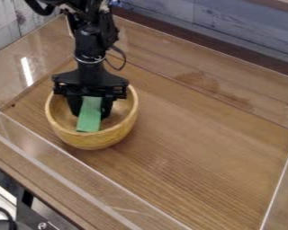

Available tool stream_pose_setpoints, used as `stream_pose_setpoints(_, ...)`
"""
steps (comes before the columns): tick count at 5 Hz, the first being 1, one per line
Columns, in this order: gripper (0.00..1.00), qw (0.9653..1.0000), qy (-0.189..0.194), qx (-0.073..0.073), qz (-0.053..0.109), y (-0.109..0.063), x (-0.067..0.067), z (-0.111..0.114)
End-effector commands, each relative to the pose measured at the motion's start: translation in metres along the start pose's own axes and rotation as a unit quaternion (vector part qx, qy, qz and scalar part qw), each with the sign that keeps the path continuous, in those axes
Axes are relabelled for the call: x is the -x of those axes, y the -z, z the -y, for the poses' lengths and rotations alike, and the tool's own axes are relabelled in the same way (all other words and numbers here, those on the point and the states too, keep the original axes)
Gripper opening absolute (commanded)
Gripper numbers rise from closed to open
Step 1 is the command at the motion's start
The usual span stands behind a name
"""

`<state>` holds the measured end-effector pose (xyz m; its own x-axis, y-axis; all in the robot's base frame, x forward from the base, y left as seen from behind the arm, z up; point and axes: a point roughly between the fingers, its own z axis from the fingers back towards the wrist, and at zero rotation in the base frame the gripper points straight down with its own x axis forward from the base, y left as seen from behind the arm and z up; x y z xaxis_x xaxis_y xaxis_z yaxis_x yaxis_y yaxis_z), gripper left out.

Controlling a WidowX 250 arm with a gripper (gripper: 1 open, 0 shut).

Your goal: Remove the green block from the brown bowl and put it on the table

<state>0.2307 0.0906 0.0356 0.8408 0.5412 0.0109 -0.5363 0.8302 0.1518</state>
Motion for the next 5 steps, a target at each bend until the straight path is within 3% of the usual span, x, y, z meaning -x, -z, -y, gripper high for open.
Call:
stream_pose_setpoints(1, 0.00, 0.9996, 0.009, 0.007, 0.024, -0.015, -0.004, -0.006)
stream_pose_setpoints(2, 0.00, 0.9995, 0.018, 0.008, 0.025, -0.018, -0.004, -0.012)
stream_pose_setpoints(5, 0.00, 0.9997, 0.005, 0.010, 0.021, -0.013, 0.003, -0.002)
